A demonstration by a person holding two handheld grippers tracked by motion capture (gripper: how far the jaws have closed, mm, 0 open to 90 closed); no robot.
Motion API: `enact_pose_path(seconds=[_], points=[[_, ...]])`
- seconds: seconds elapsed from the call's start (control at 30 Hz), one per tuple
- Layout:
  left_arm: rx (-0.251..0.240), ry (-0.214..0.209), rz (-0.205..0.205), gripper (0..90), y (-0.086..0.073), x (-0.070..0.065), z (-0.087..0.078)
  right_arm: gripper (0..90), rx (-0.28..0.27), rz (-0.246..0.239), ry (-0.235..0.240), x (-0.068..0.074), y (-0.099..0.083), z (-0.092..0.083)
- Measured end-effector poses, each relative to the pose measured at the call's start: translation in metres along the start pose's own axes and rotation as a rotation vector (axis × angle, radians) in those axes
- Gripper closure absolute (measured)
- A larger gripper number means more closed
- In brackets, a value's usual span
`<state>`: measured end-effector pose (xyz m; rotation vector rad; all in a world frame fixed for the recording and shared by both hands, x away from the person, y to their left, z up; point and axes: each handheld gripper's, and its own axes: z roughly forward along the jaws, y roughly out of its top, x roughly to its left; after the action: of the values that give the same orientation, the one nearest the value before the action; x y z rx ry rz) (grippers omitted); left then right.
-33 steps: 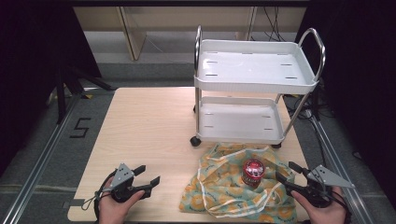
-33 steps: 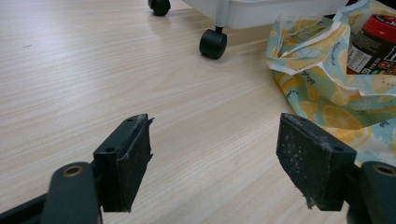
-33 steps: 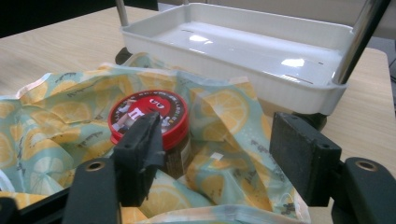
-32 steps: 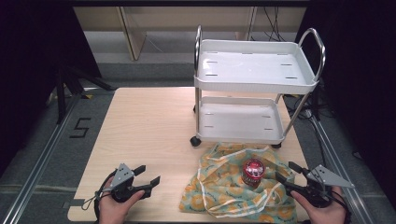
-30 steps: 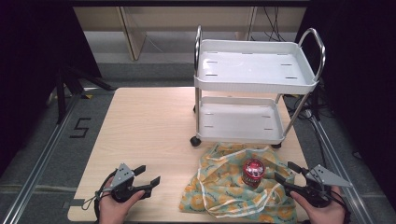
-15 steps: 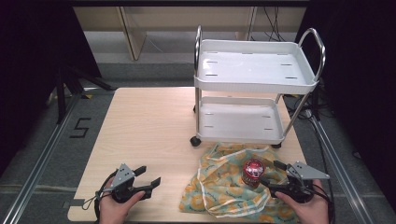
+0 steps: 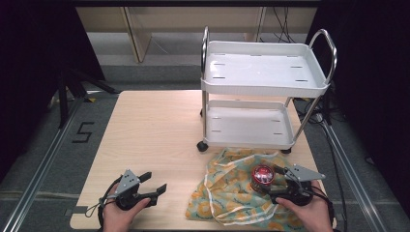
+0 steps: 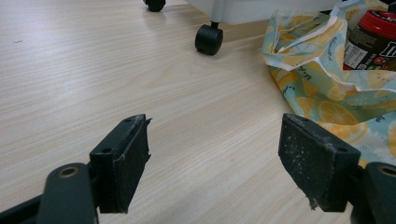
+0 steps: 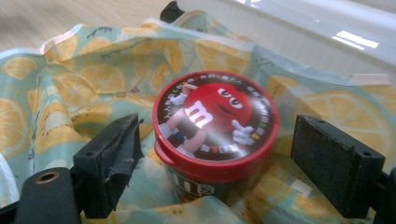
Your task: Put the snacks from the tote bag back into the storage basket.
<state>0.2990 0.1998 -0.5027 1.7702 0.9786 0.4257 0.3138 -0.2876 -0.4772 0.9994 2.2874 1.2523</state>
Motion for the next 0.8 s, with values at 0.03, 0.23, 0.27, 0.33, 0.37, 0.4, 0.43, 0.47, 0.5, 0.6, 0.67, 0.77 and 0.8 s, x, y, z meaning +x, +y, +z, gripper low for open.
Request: enact_pose_path(seconds=[0.03, 0.23, 0.27, 0.33, 0.37, 0.4, 0.43, 0.47, 0.5, 0.6, 0.67, 0.77, 0.8], points=[[0.0, 0.0, 0.0, 24.2, 0.0, 0.0, 0.0, 16.3, 0.002, -0.027, -0.008, -0.002, 0.0, 0.001], [0.006, 0.006, 0.008, 24.2, 0.0, 0.0, -0.001, 15.8, 0.012, -0.045, -0.01, -0.002, 0.0, 0.007], [0.007, 0.008, -0.004, 24.2, 0.0, -0.001, -0.001, 15.8, 0.019, -0.018, -0.015, -0.001, 0.0, 0.008], [0.008, 0.009, -0.008, 24.1, 0.0, -0.001, -0.001, 15.7, 0.021, -0.027, -0.008, -0.001, -0.001, 0.012], [0.008, 0.01, -0.01, 24.1, 0.0, -0.001, -0.001, 15.7, 0.024, -0.051, -0.009, -0.003, -0.001, 0.012], [0.008, 0.009, -0.008, 24.1, 0.0, -0.001, 0.0, 15.7, 0.028, -0.033, -0.011, -0.002, -0.002, 0.013], [0.008, 0.009, -0.008, 24.1, 0.0, -0.001, 0.0, 15.7, 0.028, -0.033, -0.011, -0.002, -0.002, 0.013], [0.007, 0.007, -0.007, 24.0, 0.0, -0.001, -0.001, 15.7, 0.03, -0.033, -0.009, -0.002, -0.002, 0.015], [0.007, 0.007, -0.007, 24.1, 0.0, -0.001, -0.001, 15.8, 0.037, -0.02, -0.001, -0.001, -0.002, 0.016], [0.002, 0.009, -0.013, 24.1, 0.0, -0.002, 0.0, 15.9, 0.027, -0.019, 0.006, -0.002, -0.003, 0.018], [0.001, 0.002, 0.007, 24.0, 0.0, -0.001, 0.0, 16.1, 0.025, -0.019, 0.004, -0.002, -0.003, 0.017], [0.005, 0.006, 0.008, 24.0, 0.0, -0.001, -0.001, 16.3, 0.023, -0.017, 0.0, -0.003, -0.003, 0.018], [0.004, 0.005, 0.007, 24.0, 0.0, -0.001, 0.0, 16.5, 0.013, -0.031, -0.004, -0.004, -0.003, 0.018]])
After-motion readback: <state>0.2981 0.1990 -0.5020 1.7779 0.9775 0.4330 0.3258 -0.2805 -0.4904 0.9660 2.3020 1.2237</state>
